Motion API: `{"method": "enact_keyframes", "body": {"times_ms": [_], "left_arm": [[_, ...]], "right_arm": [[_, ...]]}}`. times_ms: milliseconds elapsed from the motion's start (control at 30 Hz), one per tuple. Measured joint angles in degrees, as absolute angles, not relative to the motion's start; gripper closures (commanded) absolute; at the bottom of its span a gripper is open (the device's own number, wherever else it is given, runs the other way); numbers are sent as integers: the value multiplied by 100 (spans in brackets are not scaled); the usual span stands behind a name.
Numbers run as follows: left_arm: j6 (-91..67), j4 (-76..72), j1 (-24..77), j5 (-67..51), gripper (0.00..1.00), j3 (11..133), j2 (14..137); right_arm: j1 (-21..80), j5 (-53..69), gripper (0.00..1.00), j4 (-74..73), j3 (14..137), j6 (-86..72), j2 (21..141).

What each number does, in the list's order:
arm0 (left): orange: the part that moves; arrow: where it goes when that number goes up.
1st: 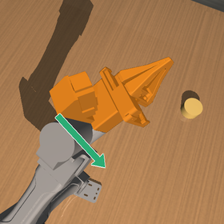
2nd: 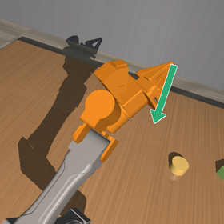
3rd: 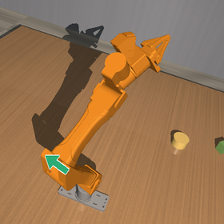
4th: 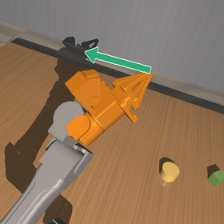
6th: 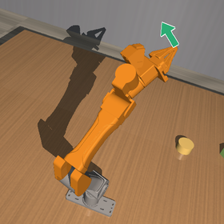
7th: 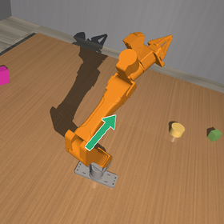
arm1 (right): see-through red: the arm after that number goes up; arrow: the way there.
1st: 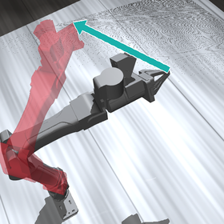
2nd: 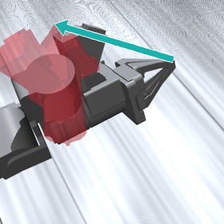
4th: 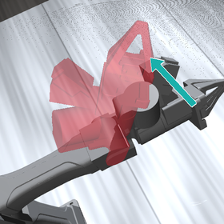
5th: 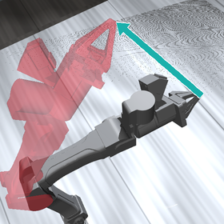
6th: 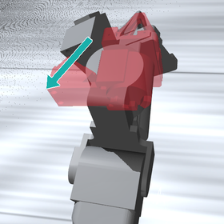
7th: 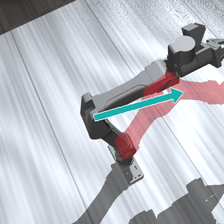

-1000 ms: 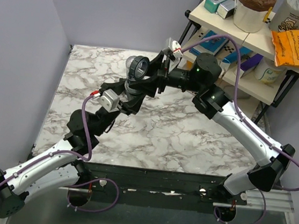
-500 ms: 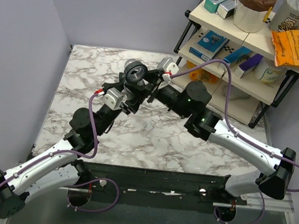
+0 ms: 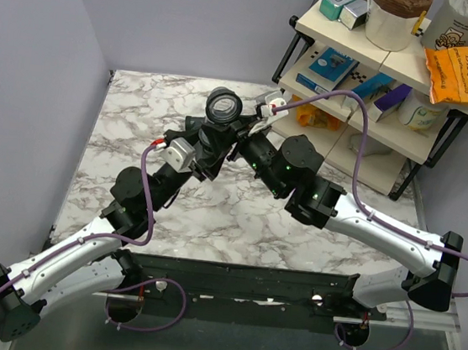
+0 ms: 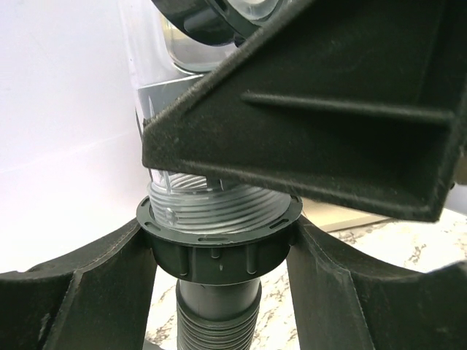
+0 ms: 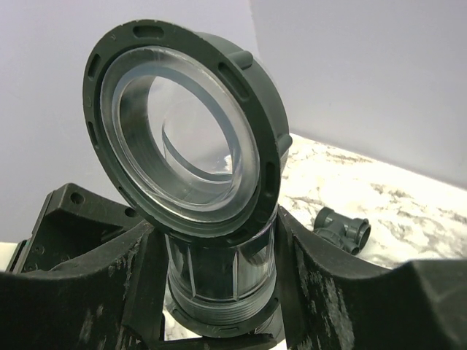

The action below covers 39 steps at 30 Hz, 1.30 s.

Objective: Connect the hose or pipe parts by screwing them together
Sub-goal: Install the adaptor on the pipeline.

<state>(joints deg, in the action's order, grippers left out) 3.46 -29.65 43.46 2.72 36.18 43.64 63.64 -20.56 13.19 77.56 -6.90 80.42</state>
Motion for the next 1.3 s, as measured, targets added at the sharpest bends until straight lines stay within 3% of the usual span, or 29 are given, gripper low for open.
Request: {"method": "enact_keyframes", "body": {"times_ms": [100,167,567,900,1100,1300], "left_arm": [[327,-2930,4346,193,94,3616,4366],[327,-2926,4346,174,100,3614,4370],[336,-2934,4348,123,100,3588,4416],[314,-3122,4318,-27,100,3581,4427],[204,-3732,4287,-314,100,3588,4206],[119,-3913,4285,-797,100,3588,4093]], "right_arm": [[6410,-2285,99,1149,7808,-871,8025],[6434,-2418,99,1050,7852,-974,8025],[6862,-3535,99,777,7959,-899,8060],[7041,-4032,99,1719,7649,202,7970],[6973,-4080,99,1833,7961,1111,7773],[6973,-3347,99,1765,7975,1210,7382]]}}
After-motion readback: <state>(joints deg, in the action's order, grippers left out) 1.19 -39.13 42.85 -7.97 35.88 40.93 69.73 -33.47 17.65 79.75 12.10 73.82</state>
